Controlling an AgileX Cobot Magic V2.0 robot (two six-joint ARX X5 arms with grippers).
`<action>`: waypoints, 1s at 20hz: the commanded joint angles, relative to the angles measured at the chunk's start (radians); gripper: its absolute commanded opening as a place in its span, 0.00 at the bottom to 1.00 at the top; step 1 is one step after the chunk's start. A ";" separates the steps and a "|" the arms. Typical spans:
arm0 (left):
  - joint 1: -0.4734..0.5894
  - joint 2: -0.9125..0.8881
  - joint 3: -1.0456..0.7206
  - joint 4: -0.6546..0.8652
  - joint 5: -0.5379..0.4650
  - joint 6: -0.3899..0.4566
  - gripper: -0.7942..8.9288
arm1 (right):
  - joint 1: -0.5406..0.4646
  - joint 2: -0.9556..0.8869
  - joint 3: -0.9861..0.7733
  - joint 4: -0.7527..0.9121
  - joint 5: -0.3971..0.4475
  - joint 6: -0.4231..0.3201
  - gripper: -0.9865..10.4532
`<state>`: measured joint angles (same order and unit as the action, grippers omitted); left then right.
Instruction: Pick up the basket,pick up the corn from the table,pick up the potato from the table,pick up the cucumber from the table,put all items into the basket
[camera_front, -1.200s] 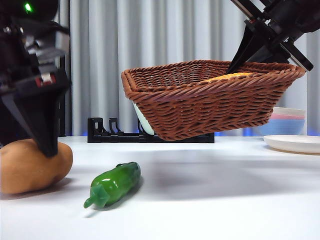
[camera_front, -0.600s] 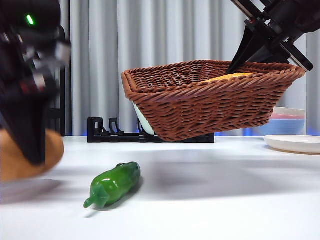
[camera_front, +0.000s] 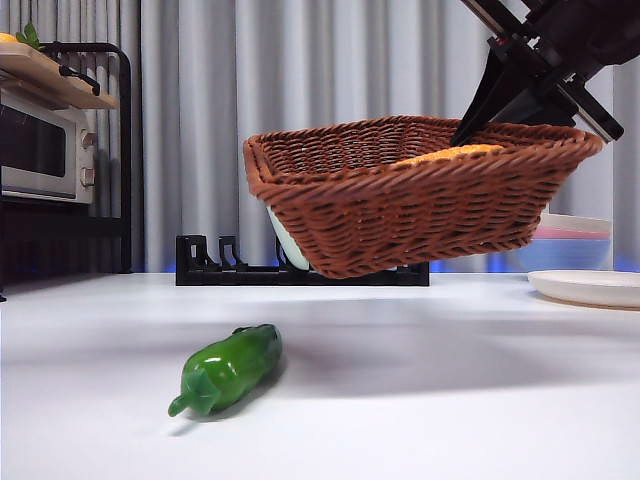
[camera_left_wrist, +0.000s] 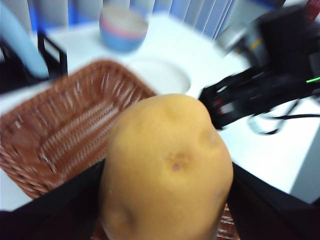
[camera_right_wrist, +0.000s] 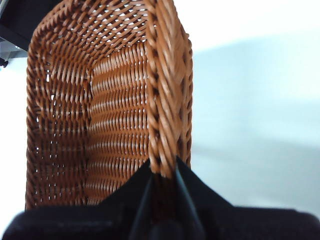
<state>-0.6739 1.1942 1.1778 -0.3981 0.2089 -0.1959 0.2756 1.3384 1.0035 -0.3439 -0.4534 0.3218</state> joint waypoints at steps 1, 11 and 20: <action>-0.002 0.164 0.024 0.007 -0.008 -0.014 0.07 | 0.003 0.004 0.008 0.019 -0.012 0.022 0.08; -0.056 0.394 0.105 0.001 -0.100 -0.010 0.61 | 0.027 0.005 0.008 0.018 -0.008 0.028 0.08; -0.111 0.296 0.232 -0.254 -0.105 0.033 0.61 | 0.025 0.010 0.008 0.018 0.041 0.028 0.08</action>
<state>-0.7826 1.5005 1.4075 -0.6582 0.1070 -0.1829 0.3000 1.3415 1.0035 -0.3439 -0.4042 0.3309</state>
